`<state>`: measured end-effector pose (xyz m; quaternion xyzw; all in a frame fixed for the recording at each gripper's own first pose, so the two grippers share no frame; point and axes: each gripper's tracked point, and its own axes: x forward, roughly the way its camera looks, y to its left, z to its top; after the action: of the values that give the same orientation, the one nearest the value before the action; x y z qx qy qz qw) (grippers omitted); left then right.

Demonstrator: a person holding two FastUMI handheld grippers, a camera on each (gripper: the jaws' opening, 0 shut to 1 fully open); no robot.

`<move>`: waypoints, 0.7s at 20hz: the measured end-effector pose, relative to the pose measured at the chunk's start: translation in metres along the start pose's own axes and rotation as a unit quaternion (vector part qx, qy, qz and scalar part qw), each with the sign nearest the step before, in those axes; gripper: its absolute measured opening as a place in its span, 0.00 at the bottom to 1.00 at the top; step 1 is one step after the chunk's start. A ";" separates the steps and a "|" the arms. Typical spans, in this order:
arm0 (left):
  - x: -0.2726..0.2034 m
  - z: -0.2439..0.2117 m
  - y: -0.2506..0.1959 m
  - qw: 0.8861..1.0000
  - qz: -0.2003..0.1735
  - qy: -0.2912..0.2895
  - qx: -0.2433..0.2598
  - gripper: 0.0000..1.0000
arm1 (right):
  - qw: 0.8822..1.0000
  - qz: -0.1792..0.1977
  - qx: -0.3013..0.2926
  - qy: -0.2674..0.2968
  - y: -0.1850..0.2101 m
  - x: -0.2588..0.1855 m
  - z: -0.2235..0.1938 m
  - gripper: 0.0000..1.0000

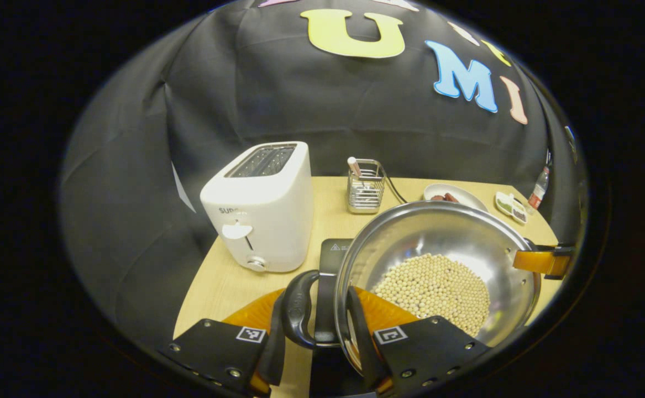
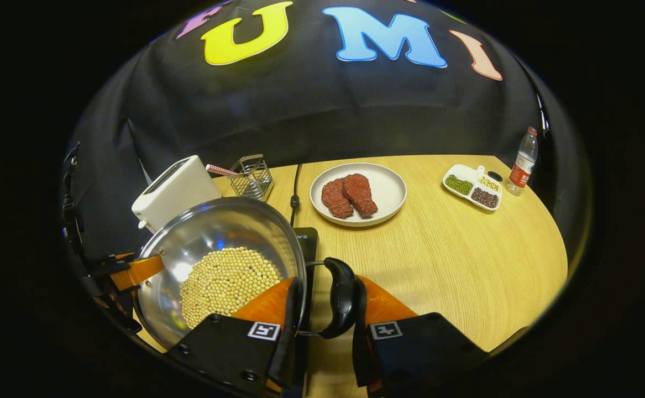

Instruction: First push the handle of the pot to place it horizontally, then grasp the pot with both hands and set it on the induction cooktop.

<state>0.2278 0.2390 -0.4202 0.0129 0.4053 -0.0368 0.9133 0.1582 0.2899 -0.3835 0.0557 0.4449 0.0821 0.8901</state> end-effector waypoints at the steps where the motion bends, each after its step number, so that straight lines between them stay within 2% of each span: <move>1: 0.000 -0.001 0.000 1.000 0.000 0.000 -0.001 0.56 | 1.000 0.000 0.000 -0.001 0.000 -0.001 0.001 0.41; 5: -0.001 -0.001 0.000 1.000 0.000 -0.001 -0.004 0.56 | 1.000 0.001 -0.004 -0.004 0.000 0.000 0.002 0.41; 6: -0.001 -0.002 0.001 1.000 0.002 -0.001 -0.006 0.56 | 1.000 0.002 -0.006 -0.006 0.000 0.000 0.002 0.49; 7: -0.001 -0.003 0.002 1.000 0.007 -0.003 -0.006 0.59 | 1.000 0.006 -0.009 -0.008 -0.001 0.003 0.002 0.48; 8: -0.001 -0.003 0.001 1.000 0.012 -0.007 -0.006 0.59 | 1.000 0.007 -0.011 -0.010 -0.001 0.001 0.003 0.51; 9: -0.001 -0.004 0.001 1.000 0.018 -0.008 -0.006 0.66 | 1.000 0.008 -0.011 -0.010 0.000 0.000 0.003 0.55; 10: -0.002 -0.007 0.001 1.000 0.020 -0.007 -0.011 0.61 | 1.000 0.014 -0.010 -0.005 0.002 0.002 -0.001 0.55; 12: 0.000 -0.009 0.000 0.999 0.023 -0.006 -0.030 0.72 | 1.000 0.018 -0.008 0.010 0.003 0.003 -0.010 0.60; 13: 0.002 -0.010 0.003 0.999 0.028 -0.008 -0.038 0.78 | 1.000 0.011 -0.010 0.011 0.001 0.004 -0.014 0.80; 14: 0.002 -0.008 0.006 0.998 0.035 -0.015 -0.045 0.78 | 1.000 0.007 -0.012 0.005 0.000 -0.002 -0.018 0.99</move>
<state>0.2234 0.2450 -0.4273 -0.0146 0.3926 0.0137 0.9195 0.1424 0.2898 -0.3933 0.0477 0.4480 0.0943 0.8878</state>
